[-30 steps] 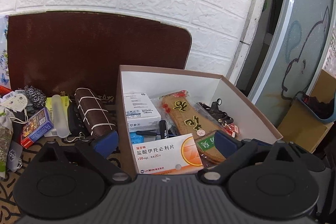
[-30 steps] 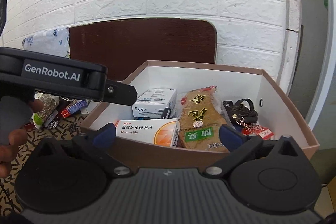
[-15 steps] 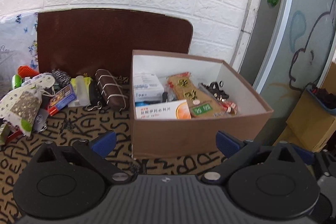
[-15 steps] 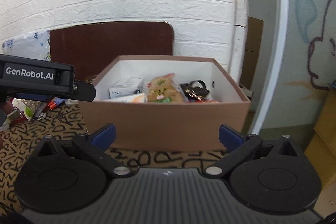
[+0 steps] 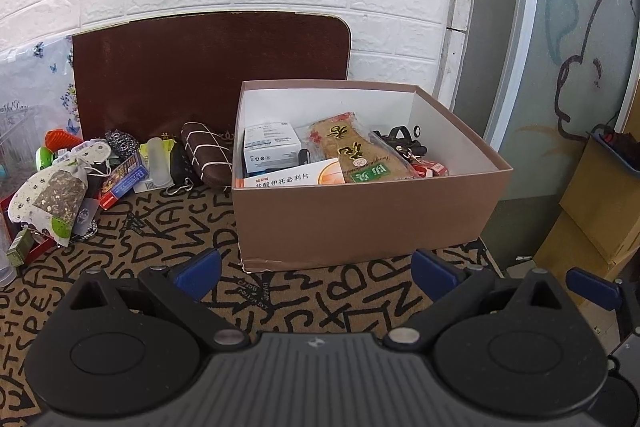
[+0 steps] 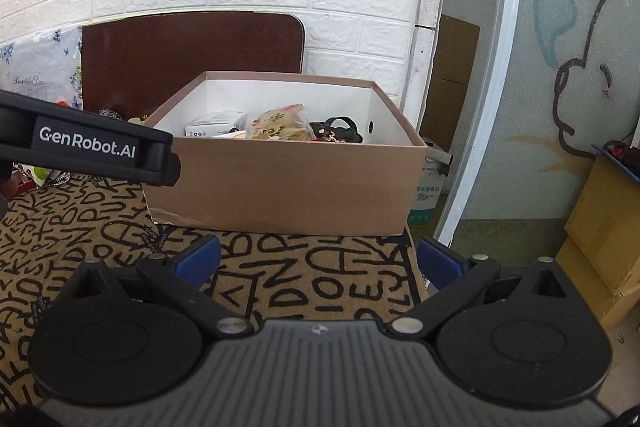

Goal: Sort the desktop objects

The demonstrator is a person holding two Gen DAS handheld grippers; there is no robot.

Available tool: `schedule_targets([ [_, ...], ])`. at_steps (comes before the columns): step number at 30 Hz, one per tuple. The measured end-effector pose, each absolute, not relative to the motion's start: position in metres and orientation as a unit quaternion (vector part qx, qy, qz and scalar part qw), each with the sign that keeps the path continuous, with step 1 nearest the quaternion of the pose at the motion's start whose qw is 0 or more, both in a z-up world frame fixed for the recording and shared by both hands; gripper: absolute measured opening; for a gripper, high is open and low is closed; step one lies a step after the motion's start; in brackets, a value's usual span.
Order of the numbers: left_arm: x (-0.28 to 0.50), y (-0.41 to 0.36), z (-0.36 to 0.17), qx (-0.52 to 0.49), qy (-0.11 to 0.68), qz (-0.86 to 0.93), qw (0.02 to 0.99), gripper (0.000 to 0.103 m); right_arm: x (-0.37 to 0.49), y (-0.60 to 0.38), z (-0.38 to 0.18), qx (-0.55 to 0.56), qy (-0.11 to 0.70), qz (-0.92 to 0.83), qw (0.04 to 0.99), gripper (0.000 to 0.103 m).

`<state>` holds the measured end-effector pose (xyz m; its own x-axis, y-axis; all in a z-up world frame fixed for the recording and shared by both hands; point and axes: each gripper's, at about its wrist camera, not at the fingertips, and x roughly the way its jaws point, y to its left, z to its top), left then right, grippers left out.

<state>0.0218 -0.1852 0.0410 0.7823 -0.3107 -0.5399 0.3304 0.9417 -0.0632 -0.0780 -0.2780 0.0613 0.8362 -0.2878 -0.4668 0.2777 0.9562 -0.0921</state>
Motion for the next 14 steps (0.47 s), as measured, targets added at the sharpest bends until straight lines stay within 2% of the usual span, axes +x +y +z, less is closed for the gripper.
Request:
schedule_targets([
  [14, 0.022, -0.186, 0.037, 0.016, 0.285, -0.170, 0.943, 0.103, -0.067, -0.280, 0.058, 0.003, 0.252, -0.153, 0.955, 0.101],
])
